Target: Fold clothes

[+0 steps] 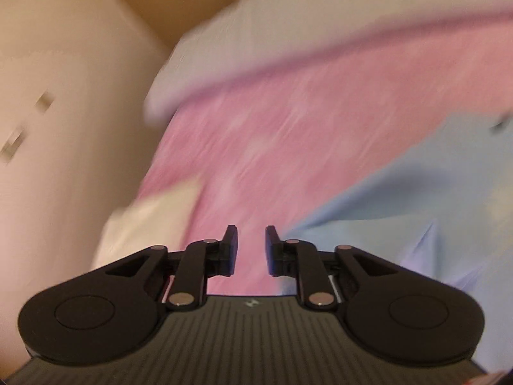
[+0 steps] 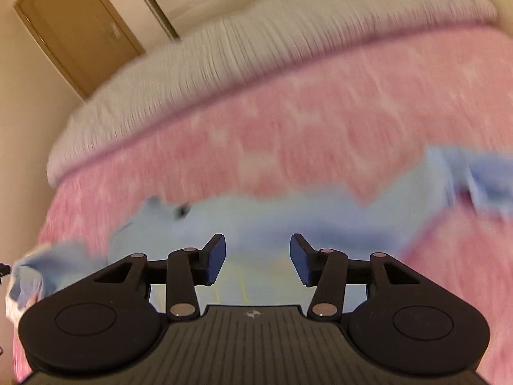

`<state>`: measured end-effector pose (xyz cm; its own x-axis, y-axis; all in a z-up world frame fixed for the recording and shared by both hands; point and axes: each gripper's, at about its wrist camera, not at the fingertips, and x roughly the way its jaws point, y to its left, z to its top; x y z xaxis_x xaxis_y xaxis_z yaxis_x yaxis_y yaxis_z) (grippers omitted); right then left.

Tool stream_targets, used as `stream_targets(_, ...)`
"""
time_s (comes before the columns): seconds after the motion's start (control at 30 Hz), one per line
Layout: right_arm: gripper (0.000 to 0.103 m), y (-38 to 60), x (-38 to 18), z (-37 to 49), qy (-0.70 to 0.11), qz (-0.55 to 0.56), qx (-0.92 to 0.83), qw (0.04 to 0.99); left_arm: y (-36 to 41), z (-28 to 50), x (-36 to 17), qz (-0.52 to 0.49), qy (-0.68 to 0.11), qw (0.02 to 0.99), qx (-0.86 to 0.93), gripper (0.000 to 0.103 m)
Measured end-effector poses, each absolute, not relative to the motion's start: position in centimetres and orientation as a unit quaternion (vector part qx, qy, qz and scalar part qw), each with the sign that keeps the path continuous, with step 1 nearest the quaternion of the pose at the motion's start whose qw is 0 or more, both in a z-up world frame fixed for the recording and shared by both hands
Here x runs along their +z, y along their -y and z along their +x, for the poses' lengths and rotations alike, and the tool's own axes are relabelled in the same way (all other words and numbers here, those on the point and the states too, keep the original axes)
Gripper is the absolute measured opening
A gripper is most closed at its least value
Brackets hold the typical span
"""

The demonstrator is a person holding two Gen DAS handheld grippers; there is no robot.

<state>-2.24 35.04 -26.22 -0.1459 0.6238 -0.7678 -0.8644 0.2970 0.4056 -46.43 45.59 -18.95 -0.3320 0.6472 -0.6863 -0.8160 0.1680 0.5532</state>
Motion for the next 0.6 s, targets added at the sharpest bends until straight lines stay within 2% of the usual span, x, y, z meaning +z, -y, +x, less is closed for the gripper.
stream_targets(0.1,0.052,-31.3,-28.8,-3.4,-0.533,-0.168,0.545,0.624,-44.1,-51.2,-21.4,-0.108,-0.56,0.483,0.664,0.032)
stream_targets(0.17,0.053,-28.8,-29.9,-4.2,-0.561,-0.19,0.518,0.617,-42.5,-54.0,-22.8,-0.131,-0.581,0.448,0.667,0.034)
stream_targets(0.27,0.059,-25.6,-30.9,-5.2,-0.584,-0.214,0.485,0.614,-38.7,-55.4,-23.8,-0.237,-0.537,0.527,0.615,0.033)
stream_targets(0.33,0.059,-24.3,-31.0,-5.5,-0.588,-0.225,0.462,0.624,-35.9,-54.3,-24.9,-0.333,-0.486,0.612,0.528,0.034)
stream_targets(0.4,0.059,-23.2,-30.8,-5.2,-0.595,-0.218,0.444,0.634,-32.5,-52.6,-26.4,-0.407,-0.435,0.666,0.449,0.039)
stream_targets(0.47,0.06,-22.1,-30.4,-5.1,-0.597,-0.208,0.432,0.643,-29.9,-51.4,-28.4,-0.475,-0.39,0.685,0.39,0.04)
stream_targets(0.6,0.064,-19.9,-30.2,-4.9,-0.591,-0.197,0.42,0.659,-25.8,-51.1,-32.0,-0.558,-0.343,0.657,0.374,0.045)
